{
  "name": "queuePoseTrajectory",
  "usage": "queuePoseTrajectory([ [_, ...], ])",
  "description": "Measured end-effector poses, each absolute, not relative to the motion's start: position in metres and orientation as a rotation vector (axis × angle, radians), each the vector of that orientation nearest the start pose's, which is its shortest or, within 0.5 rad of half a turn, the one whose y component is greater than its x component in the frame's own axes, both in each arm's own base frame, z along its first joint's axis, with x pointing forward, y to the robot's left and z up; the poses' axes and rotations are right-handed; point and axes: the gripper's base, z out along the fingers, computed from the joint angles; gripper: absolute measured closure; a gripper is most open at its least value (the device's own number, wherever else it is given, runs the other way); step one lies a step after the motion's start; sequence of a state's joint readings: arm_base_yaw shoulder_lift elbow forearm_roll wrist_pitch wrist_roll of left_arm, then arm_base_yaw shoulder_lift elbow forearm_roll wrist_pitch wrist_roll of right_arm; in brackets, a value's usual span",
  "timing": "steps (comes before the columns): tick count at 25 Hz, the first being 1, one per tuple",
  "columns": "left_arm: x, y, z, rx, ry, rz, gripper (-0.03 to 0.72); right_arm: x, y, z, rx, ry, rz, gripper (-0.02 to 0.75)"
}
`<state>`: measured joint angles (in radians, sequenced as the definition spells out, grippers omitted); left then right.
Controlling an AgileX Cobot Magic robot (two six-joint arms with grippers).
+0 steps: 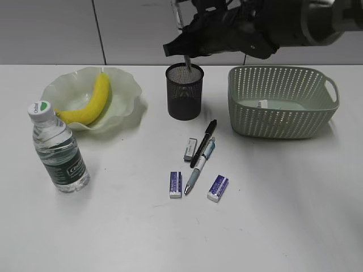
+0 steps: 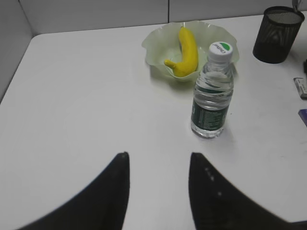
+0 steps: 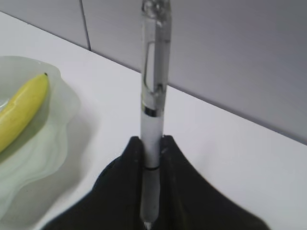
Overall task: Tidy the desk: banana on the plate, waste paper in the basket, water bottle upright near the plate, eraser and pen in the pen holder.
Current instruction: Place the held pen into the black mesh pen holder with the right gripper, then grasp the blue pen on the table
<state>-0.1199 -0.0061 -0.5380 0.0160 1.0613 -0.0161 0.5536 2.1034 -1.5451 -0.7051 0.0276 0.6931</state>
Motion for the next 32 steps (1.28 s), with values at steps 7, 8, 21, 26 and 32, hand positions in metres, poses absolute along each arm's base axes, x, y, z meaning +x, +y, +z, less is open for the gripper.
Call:
queuePoseTrajectory([
  [7,-0.010,0.003,0.288,0.103,1.999,-0.068,0.381,0.435,0.248,0.184,-0.569,1.972,0.370,0.654],
  [8,-0.010,0.003,0.288,0.103,1.999,-0.068,0.381,0.436,0.249,0.182,-0.571,1.971,0.374,0.651],
  [21,-0.010,0.003,0.288,0.103,1.999,-0.068,0.381,0.438,0.244,0.184,-0.521,2.034,0.312,0.307],
  [26,-0.010,0.003,0.288,0.103,1.999,-0.068,0.381,0.414,0.217,0.247,-0.358,2.189,0.107,0.307],
  [32,-0.010,0.002,0.288,0.103,1.999,-0.070,0.381,0.347,0.192,0.314,-0.542,2.297,-0.055,0.422],
])
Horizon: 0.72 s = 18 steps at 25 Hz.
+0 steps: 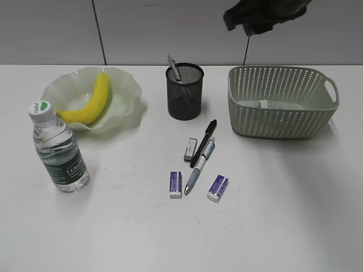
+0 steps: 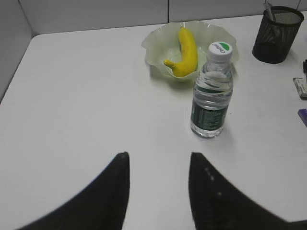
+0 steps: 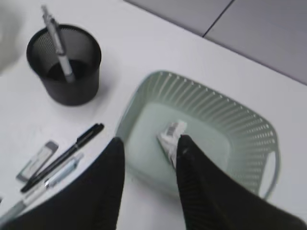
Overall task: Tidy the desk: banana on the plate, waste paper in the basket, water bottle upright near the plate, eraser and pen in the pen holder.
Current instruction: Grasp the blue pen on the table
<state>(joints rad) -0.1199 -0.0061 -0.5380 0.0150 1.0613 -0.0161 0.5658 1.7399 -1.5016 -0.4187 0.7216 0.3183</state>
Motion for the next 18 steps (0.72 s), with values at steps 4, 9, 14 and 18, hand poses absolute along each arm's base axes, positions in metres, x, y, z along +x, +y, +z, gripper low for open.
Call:
queuePoseTrajectory([
  [4,-0.010,0.002,0.288,0.103,1.999,-0.070,0.381,0.286,0.159,0.341,-0.524,2.339,-0.010,0.449],
  [9,-0.010,0.002,0.288,0.103,1.999,-0.070,0.381,0.204,0.109,0.351,-0.477,2.373,0.044,0.460],
  [14,-0.010,0.002,0.288,0.103,1.999,-0.071,0.381,0.130,0.060,0.338,-0.439,2.385,0.039,0.461],
  [18,-0.010,0.002,0.288,0.103,2.000,-0.076,0.381,0.082,0.028,0.317,-0.412,2.380,0.038,0.461],
])
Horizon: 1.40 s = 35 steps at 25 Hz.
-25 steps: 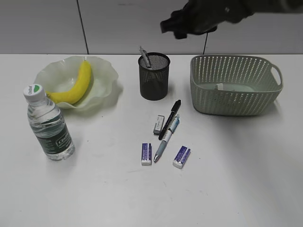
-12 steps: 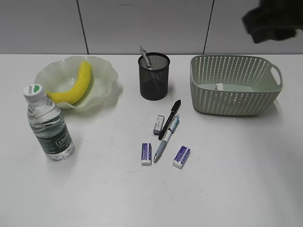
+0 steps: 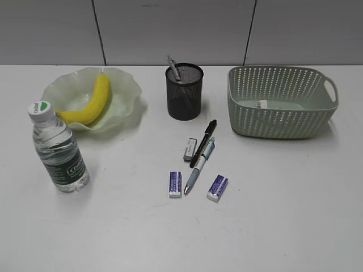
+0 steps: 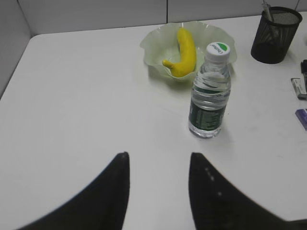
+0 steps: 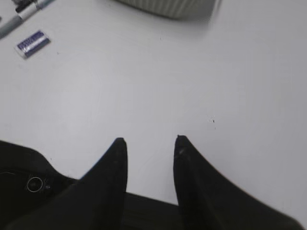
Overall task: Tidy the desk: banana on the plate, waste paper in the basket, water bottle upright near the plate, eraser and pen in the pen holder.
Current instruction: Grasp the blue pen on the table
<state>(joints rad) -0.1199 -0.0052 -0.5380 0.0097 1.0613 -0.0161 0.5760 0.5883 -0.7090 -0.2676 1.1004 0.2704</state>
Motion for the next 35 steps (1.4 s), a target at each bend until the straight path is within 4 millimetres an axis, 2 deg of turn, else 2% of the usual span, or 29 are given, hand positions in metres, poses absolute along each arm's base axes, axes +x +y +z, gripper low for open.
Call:
queuePoseTrajectory([
  [5,-0.004,-0.004,0.289,0.135,2.026,-0.130,0.381,0.039,-0.001,0.293,-0.374,2.270,0.088,0.461],
  [9,0.017,-0.016,0.303,0.198,2.071,-0.246,0.381,0.015,-0.017,0.287,-0.335,2.131,0.149,0.461],
  [12,0.047,-0.026,0.314,0.241,2.114,-0.325,0.381,0.001,-0.025,0.286,-0.306,2.044,0.187,0.461],
  [15,0.085,-0.039,0.320,0.267,2.163,-0.437,0.381,-0.001,-0.027,0.285,-0.302,2.023,0.195,0.461],
  [21,0.167,-0.067,0.314,0.346,2.325,-0.617,0.381,0.003,-0.022,0.283,-0.336,1.981,0.215,0.462],
  [24,0.192,-0.093,0.317,0.479,2.314,-0.627,0.381,0.003,-0.020,0.282,-0.352,1.978,0.220,0.462],
  [29,0.218,-0.165,0.307,0.742,2.252,-0.633,0.381,0.003,-0.020,0.283,-0.359,1.968,0.221,0.462],
  [33,0.237,-0.224,0.274,0.842,2.334,-0.657,0.381,0.003,-0.020,0.283,-0.360,1.966,0.223,0.462],
  [35,0.248,-0.250,0.251,0.887,2.401,-0.638,0.381,0.003,-0.020,0.283,-0.361,1.966,0.223,0.462],
])
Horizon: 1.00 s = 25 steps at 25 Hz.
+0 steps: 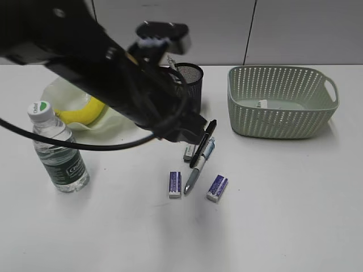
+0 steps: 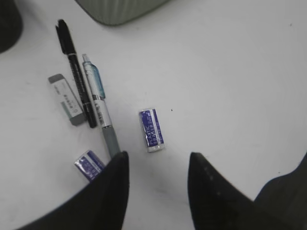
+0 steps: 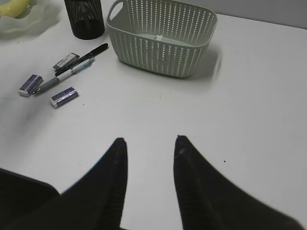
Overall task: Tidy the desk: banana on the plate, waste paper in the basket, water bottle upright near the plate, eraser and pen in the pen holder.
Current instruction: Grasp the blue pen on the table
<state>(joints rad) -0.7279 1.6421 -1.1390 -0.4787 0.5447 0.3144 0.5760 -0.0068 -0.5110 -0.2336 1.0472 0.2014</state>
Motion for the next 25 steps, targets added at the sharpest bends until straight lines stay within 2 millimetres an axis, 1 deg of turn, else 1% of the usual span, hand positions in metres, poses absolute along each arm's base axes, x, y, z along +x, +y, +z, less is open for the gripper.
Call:
queuePoseTrajectory([
  [2,0.256,-0.272,0.231,0.911,2.473,-0.608,0.381,0.003,-0.020,0.283,-0.362,1.965,0.222,0.462],
  [4,0.266,-0.290,0.211,0.931,2.559,-0.523,0.381,0.003,-0.020,0.283,-0.362,1.965,0.222,0.462],
  [5,0.270,-0.297,0.205,0.923,2.610,-0.483,0.377,0.003,-0.020,0.283,-0.362,1.965,0.222,0.462],
  [7,0.279,-0.308,0.186,0.948,2.703,-0.353,0.357,0.003,-0.020,0.283,-0.362,1.965,0.222,0.462],
  [10,0.292,-0.320,0.170,0.963,2.790,-0.241,0.314,0.003,-0.020,0.283,-0.362,1.965,0.222,0.462],
  [12,0.300,-0.328,0.167,0.955,2.797,-0.221,0.304,0.003,-0.020,0.283,-0.362,1.965,0.222,0.462],
  [16,0.312,-0.336,0.162,0.954,2.799,-0.172,0.298,0.003,-0.020,0.283,-0.362,1.964,0.222,0.462],
  [19,0.315,-0.339,0.154,0.959,2.828,-0.147,0.295,0.003,-0.020,0.283,-0.362,1.964,0.222,0.462],
  [25,0.314,-0.341,0.129,0.938,2.908,-0.138,0.312,0.003,-0.020,0.283,-0.362,1.964,0.223,0.462],
])
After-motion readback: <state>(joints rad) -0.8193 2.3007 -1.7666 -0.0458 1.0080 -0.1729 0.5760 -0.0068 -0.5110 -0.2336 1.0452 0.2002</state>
